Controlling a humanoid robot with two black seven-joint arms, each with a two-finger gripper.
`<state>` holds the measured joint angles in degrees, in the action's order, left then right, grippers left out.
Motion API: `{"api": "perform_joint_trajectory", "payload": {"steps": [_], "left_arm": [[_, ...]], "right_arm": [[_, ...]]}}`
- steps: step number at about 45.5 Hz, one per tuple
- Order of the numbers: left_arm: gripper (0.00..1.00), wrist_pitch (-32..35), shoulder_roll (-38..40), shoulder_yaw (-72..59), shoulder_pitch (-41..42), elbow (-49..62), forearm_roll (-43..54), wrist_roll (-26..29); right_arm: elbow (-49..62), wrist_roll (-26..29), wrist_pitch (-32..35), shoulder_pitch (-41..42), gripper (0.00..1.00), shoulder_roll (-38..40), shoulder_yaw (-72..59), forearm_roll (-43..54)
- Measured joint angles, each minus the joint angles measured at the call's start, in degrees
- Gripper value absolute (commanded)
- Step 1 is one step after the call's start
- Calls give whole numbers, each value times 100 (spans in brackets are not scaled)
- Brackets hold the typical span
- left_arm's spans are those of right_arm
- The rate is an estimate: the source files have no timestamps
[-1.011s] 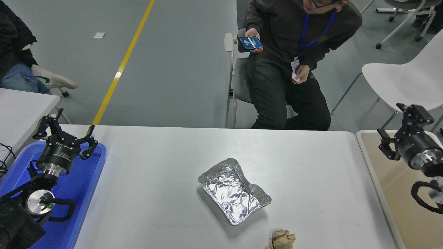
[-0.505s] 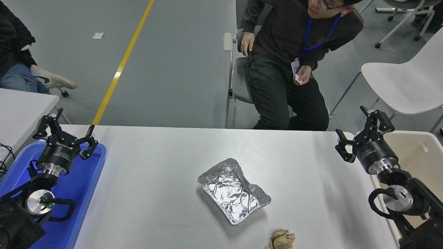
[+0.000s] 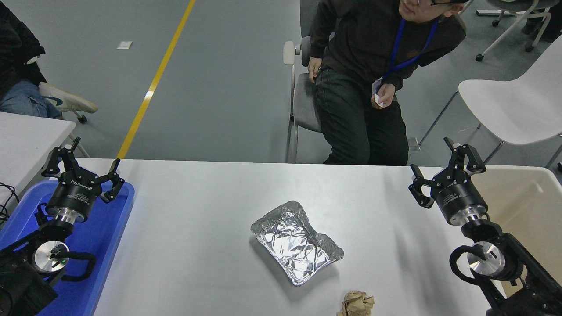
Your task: Clean the table surface
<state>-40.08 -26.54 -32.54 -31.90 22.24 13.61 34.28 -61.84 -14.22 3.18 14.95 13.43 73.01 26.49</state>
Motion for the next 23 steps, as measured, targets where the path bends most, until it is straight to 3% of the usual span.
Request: {"api": "perform_joint_trajectory", "payload": {"steps": [23], "left_arm": [[100, 0, 0, 0, 0, 0, 1, 0]], "right_arm": [[540, -106, -606, 374, 100, -65, -94, 60]]}}
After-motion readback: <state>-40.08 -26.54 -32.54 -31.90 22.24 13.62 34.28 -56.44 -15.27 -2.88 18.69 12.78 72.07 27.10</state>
